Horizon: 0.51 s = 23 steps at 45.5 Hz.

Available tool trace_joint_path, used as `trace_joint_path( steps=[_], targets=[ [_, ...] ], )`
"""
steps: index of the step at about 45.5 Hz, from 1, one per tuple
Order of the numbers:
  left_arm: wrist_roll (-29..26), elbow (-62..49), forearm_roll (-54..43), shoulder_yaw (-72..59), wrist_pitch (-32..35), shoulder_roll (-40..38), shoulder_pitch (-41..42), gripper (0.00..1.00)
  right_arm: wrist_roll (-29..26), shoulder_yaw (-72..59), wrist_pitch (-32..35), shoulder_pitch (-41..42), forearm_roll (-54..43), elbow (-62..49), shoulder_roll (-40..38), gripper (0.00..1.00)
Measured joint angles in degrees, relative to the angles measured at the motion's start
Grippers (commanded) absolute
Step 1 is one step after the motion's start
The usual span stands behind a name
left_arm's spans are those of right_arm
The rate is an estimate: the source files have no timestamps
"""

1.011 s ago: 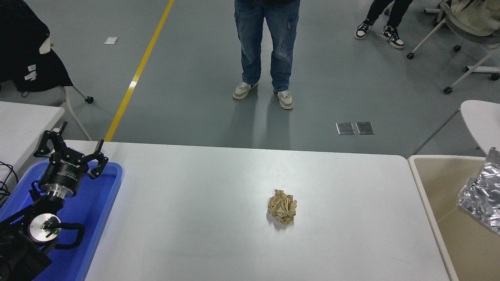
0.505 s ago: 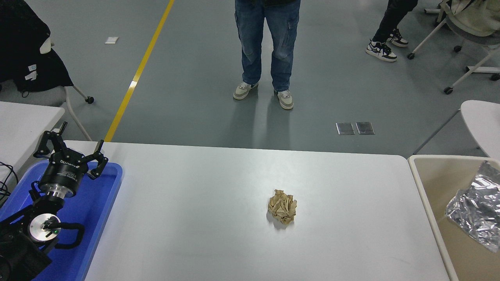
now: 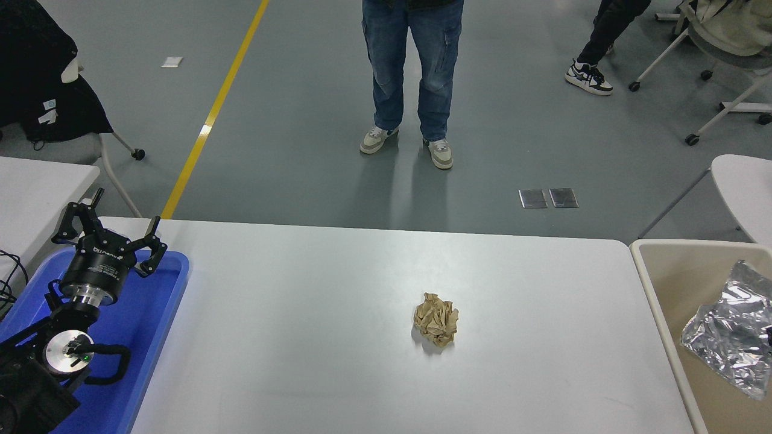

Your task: Clean the table surface

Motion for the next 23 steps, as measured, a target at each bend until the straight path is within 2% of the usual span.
trace_joint_path(
  steps=[5, 10, 23],
  targets=[
    [0.00, 0.00, 0.00, 0.00, 0.00, 0.00, 0.00, 1.00, 0.04, 0.30, -1.62, -0.07, 0.00, 0.19, 0.08, 0.83],
    [0.00, 0.00, 0.00, 0.00, 0.00, 0.00, 0.00, 1.00, 0.13, 2.36, -3.27, -0.12, 0.01, 0.25, 0.28, 0.96],
    [0.00, 0.00, 0.00, 0.00, 0.00, 0.00, 0.00, 1.00, 0.16, 11.66, -5.17, 1.27, 0.01, 0.46, 0.35, 0.98]
  ],
)
